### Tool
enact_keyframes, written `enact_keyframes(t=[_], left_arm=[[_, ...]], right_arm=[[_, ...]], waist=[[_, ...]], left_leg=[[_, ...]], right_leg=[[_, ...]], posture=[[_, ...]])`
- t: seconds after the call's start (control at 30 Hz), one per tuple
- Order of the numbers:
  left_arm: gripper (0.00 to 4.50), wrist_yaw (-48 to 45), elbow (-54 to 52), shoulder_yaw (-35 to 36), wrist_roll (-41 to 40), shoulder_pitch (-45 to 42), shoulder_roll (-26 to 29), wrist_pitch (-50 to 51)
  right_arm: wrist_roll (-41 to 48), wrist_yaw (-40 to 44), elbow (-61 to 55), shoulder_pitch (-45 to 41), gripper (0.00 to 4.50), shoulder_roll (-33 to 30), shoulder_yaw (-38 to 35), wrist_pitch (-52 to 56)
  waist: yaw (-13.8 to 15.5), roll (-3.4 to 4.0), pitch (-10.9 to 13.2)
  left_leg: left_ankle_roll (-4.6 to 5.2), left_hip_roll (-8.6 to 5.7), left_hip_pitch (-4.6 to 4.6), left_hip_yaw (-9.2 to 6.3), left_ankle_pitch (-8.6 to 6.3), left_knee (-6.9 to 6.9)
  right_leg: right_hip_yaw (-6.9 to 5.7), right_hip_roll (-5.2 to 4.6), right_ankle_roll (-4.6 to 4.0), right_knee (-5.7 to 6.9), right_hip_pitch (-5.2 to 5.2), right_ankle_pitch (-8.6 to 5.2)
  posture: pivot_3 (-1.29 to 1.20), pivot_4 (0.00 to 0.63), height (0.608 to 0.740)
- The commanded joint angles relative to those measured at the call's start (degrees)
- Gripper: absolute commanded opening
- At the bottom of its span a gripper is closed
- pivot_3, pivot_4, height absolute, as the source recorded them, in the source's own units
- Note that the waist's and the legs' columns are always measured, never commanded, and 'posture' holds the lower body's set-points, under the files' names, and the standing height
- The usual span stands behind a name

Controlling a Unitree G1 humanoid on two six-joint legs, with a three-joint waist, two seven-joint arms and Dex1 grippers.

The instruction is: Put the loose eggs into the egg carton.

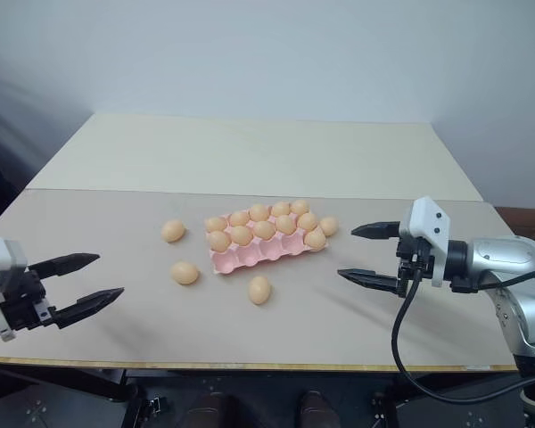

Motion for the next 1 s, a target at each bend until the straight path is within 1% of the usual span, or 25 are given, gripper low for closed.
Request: enact_keyframes(t=[0.03, 0.2, 0.33, 0.47, 0.63, 0.73, 0.8, 0.9, 1.0], left_arm=[[4.49, -0.94, 0.42, -0.31, -0.61, -1.64, 1.01, -0.71], [4.49, -1.59, 1.12, -0.95, 0.28, -2.01, 1.15, -0.91], [4.49, -2.26, 1.06, -2.51, -0.40, -3.07, 1.16, -0.86], [4.49, -2.37, 1.87, -4.94, -0.29, -5.70, 1.29, -1.06], [4.49, -2.50, 1.80, -5.89, -0.16, -6.78, 1.03, -1.25], [4.49, -2.49, 1.37, -5.48, -0.25, -6.19, 0.76, -1.42], [4.49, -2.53, 0.87, -4.99, -0.27, -5.38, 0.51, -1.61], [4.49, -2.43, 0.41, -4.26, -0.36, -4.33, 0.19, -1.83], [4.49, -2.34, 0.38, -3.90, -0.35, -3.86, 0.12, -2.12]], right_arm=[[0.60, -1.08, -1.92, -0.60, 4.50, -0.34, -1.44, 0.45], [-0.51, -1.92, -2.13, -0.85, 4.50, -0.35, -0.46, 0.14], [-9.48, -2.57, 3.86, -5.01, 4.50, 0.49, 7.01, -5.51], [-24.44, -4.89, 21.96, -15.95, 4.50, 4.28, 17.69, -17.87], [-36.56, -9.77, 48.66, -30.81, 4.50, 10.75, 25.16, -32.48], [-41.81, -12.84, 61.43, -36.77, 4.50, 13.03, 28.00, -39.98], [-44.88, -15.34, 68.45, -40.16, 4.50, 14.22, 29.42, -44.40], [-47.55, -17.80, 75.99, -44.41, 4.50, 16.08, 30.42, -48.39], [-49.52, -19.42, 80.65, -47.01, 4.50, 17.44, 30.82, -51.61]], waist=[[-0.03, 0.00, 0.00], [-0.01, 0.00, 0.00], [-0.16, 0.00, 0.00], [-0.43, 0.01, 0.00], [-1.39, 0.00, 0.02], [-1.57, 0.00, 0.02], [-1.56, 0.00, 0.02], [-1.69, 0.01, 0.02], [-1.85, 0.02, 0.03]], left_leg=[[0.00, 0.00, 0.00, 0.00, 0.00, 0.00], [0.00, 0.00, 0.00, 0.01, 0.00, 0.00], [0.00, 0.00, 0.01, 0.02, 0.00, 0.00], [0.00, 0.01, 0.09, 0.08, 0.00, 0.00], [0.04, -0.01, -0.03, 0.09, 0.02, -0.01], [0.06, -0.02, -0.10, 0.09, 0.00, -0.08], [0.06, -0.04, -0.12, 0.10, -0.02, -0.12], [0.06, -0.04, -0.12, 0.11, -0.03, -0.12], [0.06, -0.03, -0.07, 0.12, -0.02, -0.10]], right_leg=[[0.00, 0.00, 0.00, 0.00, 0.00, 0.00], [0.01, 0.00, 0.00, 0.00, 0.00, 0.00], [0.01, -0.01, 0.00, 0.00, 0.00, 0.01], [0.02, 0.00, 0.00, 0.01, 0.01, 0.06], [0.08, 0.07, 0.02, 0.05, -0.09, 0.10], [0.18, 0.13, 0.28, -0.01, -0.13, 0.25], [0.18, 0.12, 0.25, -0.05, -0.14, 0.27], [0.20, 0.12, 0.24, -0.05, -0.14, 0.28], [0.22, 0.13, 0.27, 0.00, -0.13, 0.26]], posture=[[0.00, 0.150, 0.740], [0.00, 0.150, 0.740], [0.00, 0.150, 0.740], [0.00, 0.150, 0.740], [0.00, 0.150, 0.740], [0.00, 0.150, 0.740], [0.00, 0.150, 0.740], [0.00, 0.150, 0.740], [0.00, 0.150, 0.740]])
